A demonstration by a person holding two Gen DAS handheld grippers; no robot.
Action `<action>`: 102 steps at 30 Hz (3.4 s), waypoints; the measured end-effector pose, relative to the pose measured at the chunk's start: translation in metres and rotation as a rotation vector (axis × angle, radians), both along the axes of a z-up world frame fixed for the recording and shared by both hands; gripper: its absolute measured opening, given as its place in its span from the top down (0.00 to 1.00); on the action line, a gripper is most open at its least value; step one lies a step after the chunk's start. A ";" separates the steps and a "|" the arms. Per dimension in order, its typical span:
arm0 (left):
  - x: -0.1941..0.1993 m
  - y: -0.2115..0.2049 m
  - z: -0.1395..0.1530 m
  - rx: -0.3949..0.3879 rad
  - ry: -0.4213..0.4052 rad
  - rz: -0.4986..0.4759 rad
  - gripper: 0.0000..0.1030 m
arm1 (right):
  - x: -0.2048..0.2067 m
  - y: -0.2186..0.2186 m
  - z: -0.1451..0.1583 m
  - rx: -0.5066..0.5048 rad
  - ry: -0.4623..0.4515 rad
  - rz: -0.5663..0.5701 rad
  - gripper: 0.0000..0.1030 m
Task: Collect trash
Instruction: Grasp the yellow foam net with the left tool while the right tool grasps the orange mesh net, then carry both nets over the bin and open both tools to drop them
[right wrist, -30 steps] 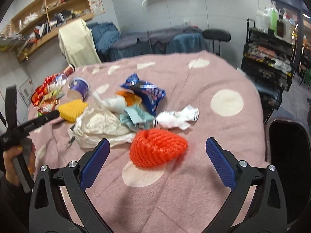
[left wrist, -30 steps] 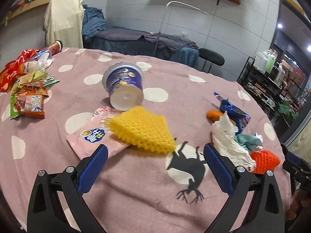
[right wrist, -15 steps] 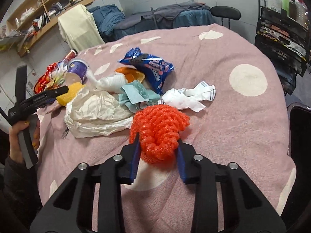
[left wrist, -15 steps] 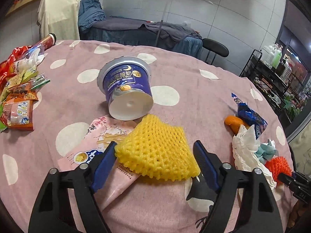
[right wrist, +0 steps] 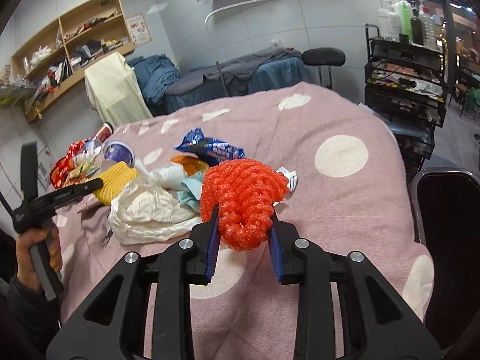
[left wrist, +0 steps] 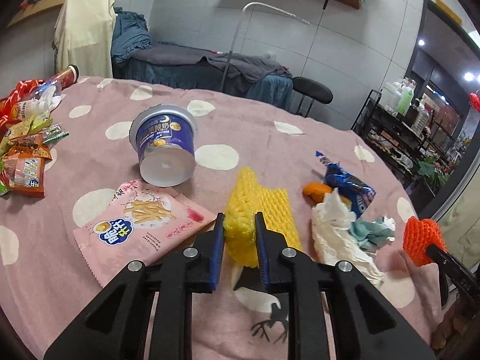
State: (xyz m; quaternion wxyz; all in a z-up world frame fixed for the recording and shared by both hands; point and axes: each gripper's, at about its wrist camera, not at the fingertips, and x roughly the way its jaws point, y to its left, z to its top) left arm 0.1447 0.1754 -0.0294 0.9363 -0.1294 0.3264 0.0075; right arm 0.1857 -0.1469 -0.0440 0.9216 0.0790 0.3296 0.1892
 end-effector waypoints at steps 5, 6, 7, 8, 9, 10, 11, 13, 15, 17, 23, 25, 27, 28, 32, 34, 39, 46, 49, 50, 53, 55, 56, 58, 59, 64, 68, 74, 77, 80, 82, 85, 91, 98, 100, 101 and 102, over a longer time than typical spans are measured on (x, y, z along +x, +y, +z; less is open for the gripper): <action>-0.029 -0.026 0.025 -0.029 -0.114 -0.025 0.81 | -0.018 -0.004 0.014 0.005 -0.113 -0.033 0.71; -0.035 -0.034 0.031 -0.034 -0.143 -0.037 0.81 | -0.022 -0.006 0.016 0.006 -0.131 -0.038 0.71; -0.038 -0.042 0.036 -0.034 -0.166 -0.044 0.81 | -0.027 -0.007 0.019 0.007 -0.155 -0.048 0.71; -0.041 -0.049 0.040 -0.036 -0.187 -0.054 0.81 | -0.032 -0.010 0.023 0.009 -0.183 -0.063 0.71; -0.046 -0.058 0.044 -0.038 -0.210 -0.073 0.81 | -0.035 -0.011 0.025 0.008 -0.198 -0.071 0.71; -0.049 -0.067 0.047 -0.042 -0.234 -0.092 0.81 | -0.039 -0.015 0.028 0.005 -0.216 -0.082 0.71; -0.052 -0.077 0.051 -0.045 -0.256 -0.112 0.81 | -0.044 -0.018 0.031 -0.001 -0.236 -0.097 0.71; -0.054 -0.096 0.055 -0.043 -0.284 -0.156 0.81 | -0.051 -0.026 0.035 -0.011 -0.260 -0.121 0.71; -0.055 -0.114 0.057 -0.047 -0.303 -0.197 0.81 | -0.057 -0.036 0.039 -0.018 -0.275 -0.149 0.71; -0.051 -0.130 0.058 -0.063 -0.305 -0.244 0.81 | -0.062 -0.050 0.041 -0.018 -0.279 -0.180 0.71; -0.039 -0.177 0.059 -0.090 -0.307 -0.367 0.81 | -0.075 -0.091 0.038 -0.045 -0.266 -0.285 0.71; -0.034 -0.191 0.059 -0.093 -0.303 -0.406 0.81 | -0.078 -0.105 0.035 -0.052 -0.253 -0.321 0.71; -0.029 -0.206 0.058 -0.099 -0.295 -0.446 0.81 | -0.081 -0.120 0.032 -0.059 -0.240 -0.358 0.71; -0.029 -0.213 0.057 -0.096 -0.294 -0.460 0.81 | -0.082 -0.124 0.030 -0.062 -0.233 -0.371 0.71; -0.028 -0.240 0.053 -0.083 -0.283 -0.524 0.81 | -0.083 -0.149 0.021 -0.070 -0.196 -0.447 0.71; -0.029 -0.250 0.051 -0.075 -0.277 -0.550 0.81 | -0.081 -0.160 0.015 -0.068 -0.166 -0.484 0.71; -0.021 -0.271 0.044 -0.075 -0.238 -0.608 0.81 | -0.071 -0.189 -0.004 -0.061 -0.080 -0.567 0.71; -0.009 -0.291 0.034 -0.100 -0.172 -0.658 0.81 | -0.054 -0.218 -0.036 -0.065 0.021 -0.631 0.71; -0.007 -0.298 0.033 -0.094 -0.161 -0.673 0.81 | -0.049 -0.225 -0.048 -0.070 0.069 -0.651 0.62; -0.006 -0.301 0.032 -0.090 -0.158 -0.680 0.81 | -0.048 -0.226 -0.052 -0.070 0.082 -0.657 0.52; -0.003 -0.310 0.030 -0.077 -0.144 -0.703 0.81 | -0.052 -0.230 -0.060 -0.062 0.097 -0.681 0.24; -0.001 -0.318 0.027 -0.063 -0.134 -0.717 0.81 | -0.057 -0.231 -0.062 -0.058 0.087 -0.690 0.22; 0.000 -0.322 0.027 -0.058 -0.129 -0.724 0.81 | -0.060 -0.232 -0.061 -0.058 0.080 -0.694 0.20; 0.002 -0.331 0.026 -0.056 -0.123 -0.740 0.81 | -0.067 -0.234 -0.059 -0.057 0.056 -0.708 0.18; 0.003 -0.335 0.026 -0.053 -0.122 -0.747 0.81 | -0.070 -0.235 -0.057 -0.061 0.045 -0.716 0.16; 0.006 -0.358 0.027 -0.026 -0.117 -0.791 0.81 | -0.085 -0.242 -0.049 -0.068 0.008 -0.767 0.12; 0.012 -0.374 0.023 -0.020 -0.090 -0.821 0.81 | -0.094 -0.248 -0.044 -0.039 -0.008 -0.805 0.11; 0.018 -0.396 0.014 0.020 -0.058 -0.852 0.81 | -0.104 -0.257 -0.038 -0.033 -0.024 -0.851 0.11; 0.022 -0.404 0.010 0.032 -0.036 -0.860 0.81 | -0.106 -0.261 -0.037 -0.029 -0.019 -0.867 0.10; 0.024 -0.411 0.007 0.052 -0.015 -0.873 0.81 | -0.109 -0.264 -0.037 -0.025 -0.017 -0.877 0.10; 0.025 -0.415 0.003 0.068 -0.002 -0.879 0.81 | -0.111 -0.266 -0.037 -0.024 -0.016 -0.884 0.09; 0.026 -0.419 -0.003 0.080 0.025 -0.887 0.76 | -0.113 -0.268 -0.036 -0.021 -0.017 -0.894 0.09; 0.027 -0.416 -0.009 0.076 0.039 -0.871 0.25 | -0.116 -0.273 -0.036 -0.022 -0.027 -0.935 0.06; 0.017 -0.411 -0.001 0.044 -0.014 -0.914 0.09 | -0.119 -0.279 -0.037 0.013 -0.021 -0.956 0.05; 0.012 -0.409 0.005 0.043 -0.042 -0.920 0.07 | -0.120 -0.279 -0.037 0.014 -0.022 -0.958 0.05; 0.009 -0.406 0.008 0.043 -0.061 -0.918 0.05 | -0.120 -0.279 -0.036 0.014 -0.024 -0.958 0.05; 0.007 -0.404 0.011 0.043 -0.076 -0.912 0.05 | -0.121 -0.279 -0.036 0.015 -0.026 -0.958 0.05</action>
